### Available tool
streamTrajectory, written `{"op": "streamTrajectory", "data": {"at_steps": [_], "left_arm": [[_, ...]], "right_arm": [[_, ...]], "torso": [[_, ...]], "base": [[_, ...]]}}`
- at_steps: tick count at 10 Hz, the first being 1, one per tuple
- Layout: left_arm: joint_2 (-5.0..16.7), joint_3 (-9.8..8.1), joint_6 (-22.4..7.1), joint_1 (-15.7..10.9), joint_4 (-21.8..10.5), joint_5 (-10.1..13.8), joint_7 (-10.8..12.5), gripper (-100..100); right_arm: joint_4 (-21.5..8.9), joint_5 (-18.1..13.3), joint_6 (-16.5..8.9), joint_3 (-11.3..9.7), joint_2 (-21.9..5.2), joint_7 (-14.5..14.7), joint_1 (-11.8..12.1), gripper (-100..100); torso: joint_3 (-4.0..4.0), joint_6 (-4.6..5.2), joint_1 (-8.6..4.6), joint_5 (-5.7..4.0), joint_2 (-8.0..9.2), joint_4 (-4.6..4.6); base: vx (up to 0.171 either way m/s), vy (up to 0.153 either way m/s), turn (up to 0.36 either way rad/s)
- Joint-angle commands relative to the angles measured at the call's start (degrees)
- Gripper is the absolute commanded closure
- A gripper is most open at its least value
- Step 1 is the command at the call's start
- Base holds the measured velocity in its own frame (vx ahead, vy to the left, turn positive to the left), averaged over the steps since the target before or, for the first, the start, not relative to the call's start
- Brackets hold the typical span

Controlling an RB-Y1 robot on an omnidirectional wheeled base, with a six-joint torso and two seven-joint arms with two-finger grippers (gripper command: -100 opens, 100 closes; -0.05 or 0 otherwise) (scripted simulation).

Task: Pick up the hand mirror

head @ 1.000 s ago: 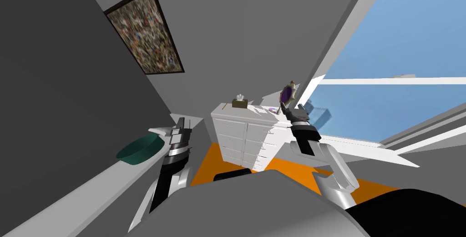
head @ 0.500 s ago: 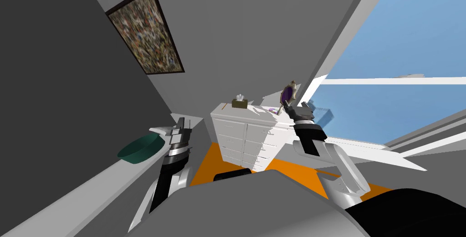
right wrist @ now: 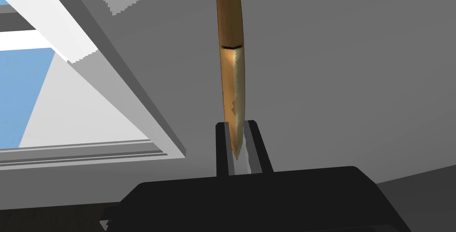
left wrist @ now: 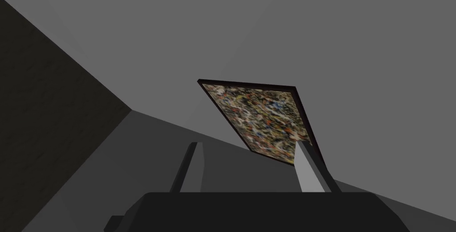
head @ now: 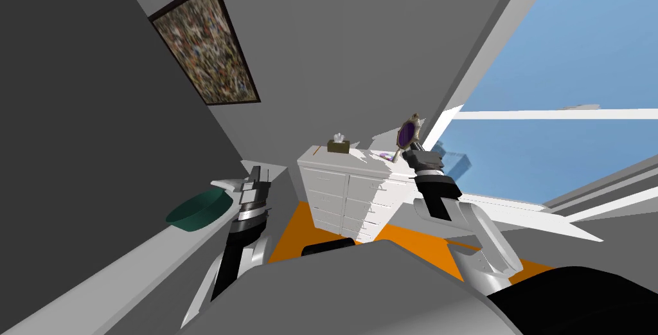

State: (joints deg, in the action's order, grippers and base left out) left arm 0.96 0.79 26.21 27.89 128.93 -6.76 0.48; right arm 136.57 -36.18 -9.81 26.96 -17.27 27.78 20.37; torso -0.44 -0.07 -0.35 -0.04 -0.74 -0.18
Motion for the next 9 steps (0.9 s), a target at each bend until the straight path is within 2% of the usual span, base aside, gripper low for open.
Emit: {"op": "streamTrajectory", "data": {"at_steps": [1,2,5,6,7,8,9], "left_arm": [[0.0,0.0,0.0,0.0,0.0,0.0,0.0,0],[0.0,0.0,0.0,0.0,0.0,0.0,0.0,0],[0.0,0.0,0.0,0.0,0.0,0.0,0.0,0],[0.0,0.0,0.0,0.0,0.0,0.0,0.0,0],[0.0,0.0,0.0,0.0,0.0,0.0,0.0,0],[0.0,0.0,0.0,0.0,0.0,0.0,0.0,0],[0.0,0.0,0.0,0.0,0.0,0.0,0.0,0]], "right_arm": [[0.0,0.0,0.0,0.0,0.0,0.0,0.0,0],[-1.7,-0.6,1.9,-0.3,1.2,0.4,-0.4,100],[-4.7,-1.5,4.8,-0.8,2.9,1.1,-1.3,100],[-3.8,-1.3,4.3,-0.6,2.8,0.9,-0.9,100],[-4.0,-1.4,4.6,-0.6,2.9,0.9,-0.9,0],[-3.3,-0.3,3.5,-0.8,1.4,-0.1,0.3,-100],[-2.7,0.9,2.2,-0.9,-0.2,-1.1,1.5,-100]], "torso": [[0.0,0.0,0.0,0.0,0.0,0.0],[0.0,0.0,0.01,0.01,0.0,0.0],[-0.11,0.0,-0.02,-0.22,-0.04,-0.18],[-0.13,0.0,-0.04,-0.22,-0.07,-0.19],[-0.14,0.0,-0.09,-0.23,-0.1,-0.19],[-0.16,0.0,-0.13,-0.24,-0.12,-0.2],[-0.1,-0.04,-0.26,-0.26,-0.01,-0.18]], "base": [[0.0,0.0,0.0],[-0.003,0.014,-0.045],[-0.014,0.029,-0.036],[-0.004,0.013,-0.008],[0.0,0.0,0.0],[-0.04,-0.028,0.234],[-0.09,-0.074,0.32]]}}
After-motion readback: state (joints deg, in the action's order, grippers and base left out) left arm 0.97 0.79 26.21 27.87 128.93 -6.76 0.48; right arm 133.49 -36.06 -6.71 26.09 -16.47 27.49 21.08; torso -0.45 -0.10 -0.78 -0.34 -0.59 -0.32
